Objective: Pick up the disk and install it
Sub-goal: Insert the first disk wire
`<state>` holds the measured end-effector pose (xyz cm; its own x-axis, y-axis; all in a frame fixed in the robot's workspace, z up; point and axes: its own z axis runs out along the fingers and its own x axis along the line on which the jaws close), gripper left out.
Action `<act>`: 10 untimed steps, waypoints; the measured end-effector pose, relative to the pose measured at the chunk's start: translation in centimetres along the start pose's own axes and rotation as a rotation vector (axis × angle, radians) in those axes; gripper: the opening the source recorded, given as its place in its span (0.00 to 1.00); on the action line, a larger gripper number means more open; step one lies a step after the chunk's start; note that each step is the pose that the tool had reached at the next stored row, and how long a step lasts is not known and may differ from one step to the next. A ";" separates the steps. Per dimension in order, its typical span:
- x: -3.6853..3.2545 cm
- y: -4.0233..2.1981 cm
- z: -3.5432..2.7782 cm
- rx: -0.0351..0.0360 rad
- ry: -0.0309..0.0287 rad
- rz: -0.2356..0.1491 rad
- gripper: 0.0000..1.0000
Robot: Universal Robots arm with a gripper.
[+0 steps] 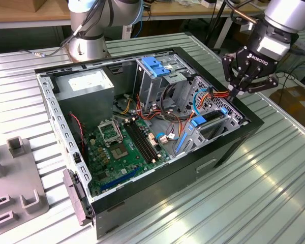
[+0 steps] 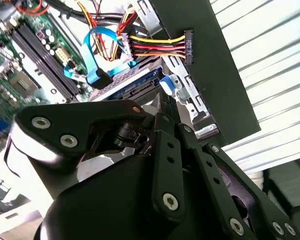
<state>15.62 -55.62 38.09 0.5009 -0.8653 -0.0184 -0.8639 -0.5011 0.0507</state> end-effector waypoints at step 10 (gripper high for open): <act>0.39 -0.67 -0.05 -0.0026 0.0068 -0.132 0.10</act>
<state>16.40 -55.62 38.10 0.6102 -0.7920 -0.0183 -0.7905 -0.6103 0.0508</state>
